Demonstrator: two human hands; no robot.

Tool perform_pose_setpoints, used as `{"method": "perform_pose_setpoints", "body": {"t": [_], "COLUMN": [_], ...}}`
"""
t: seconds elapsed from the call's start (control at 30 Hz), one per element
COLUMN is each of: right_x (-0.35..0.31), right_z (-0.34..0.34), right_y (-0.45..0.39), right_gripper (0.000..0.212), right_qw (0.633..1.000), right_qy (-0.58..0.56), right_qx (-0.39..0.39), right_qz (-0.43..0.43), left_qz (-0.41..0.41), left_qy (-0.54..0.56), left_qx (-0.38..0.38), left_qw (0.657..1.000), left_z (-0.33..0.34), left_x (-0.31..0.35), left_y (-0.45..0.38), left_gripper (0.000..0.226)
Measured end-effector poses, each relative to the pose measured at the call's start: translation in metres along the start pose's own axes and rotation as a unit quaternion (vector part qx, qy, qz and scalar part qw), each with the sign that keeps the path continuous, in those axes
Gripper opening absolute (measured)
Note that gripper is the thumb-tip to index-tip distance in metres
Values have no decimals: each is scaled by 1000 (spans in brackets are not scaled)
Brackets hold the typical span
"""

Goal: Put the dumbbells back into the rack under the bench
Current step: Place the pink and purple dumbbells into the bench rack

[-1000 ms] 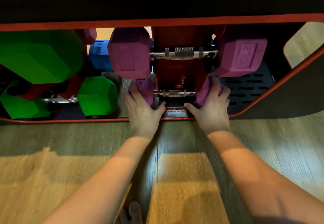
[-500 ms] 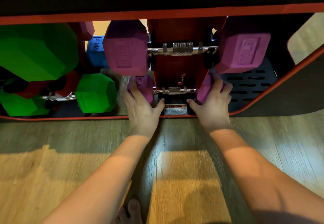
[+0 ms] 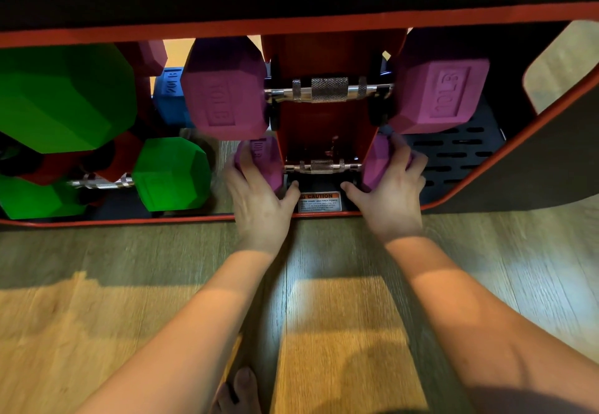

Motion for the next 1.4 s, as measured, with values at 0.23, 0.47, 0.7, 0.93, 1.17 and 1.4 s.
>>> {"method": "perform_pose_setpoints", "body": {"t": [0.23, 0.47, 0.7, 0.93, 1.17, 1.4], "right_x": [-2, -3, -2, -1, 0, -6], "right_z": [0, 0, 2, 0, -3, -10], "right_y": [0, 0, 0, 3, 5, 8], "right_gripper": [101, 101, 103, 110, 111, 113], "right_qw": [1000, 1000, 1000, 999, 998, 993], "right_qy": [6, 12, 20, 26, 42, 95], "right_qx": [-1, -2, -2, 14, 22, 46], "right_qz": [-8, -14, -12, -25, -33, -54], "left_qz": [-4, -8, -14, -15, -20, 1], "left_qy": [4, 2, -18, -53, -67, -70], "left_qx": [1, 3, 3, 0, -1, 21], "left_qw": [1000, 1000, 1000, 999, 998, 997], "left_z": [0, -1, -3, -6, -5, -11], "left_x": [-2, -2, 1, -2, -5, -3], "left_y": [0, 0, -1, 0, 1, -2], "left_gripper": [97, 98, 98, 104, 112, 119]}}
Point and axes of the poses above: each hand's wrist, its own y-axis away from the middle knuckle, its own z-axis out of the palm, x = y × z, the point moved 7 cm from there along -y, towards the middle knuckle, and after that the axes turned 10 degrees about x, right-handed, at the moved point
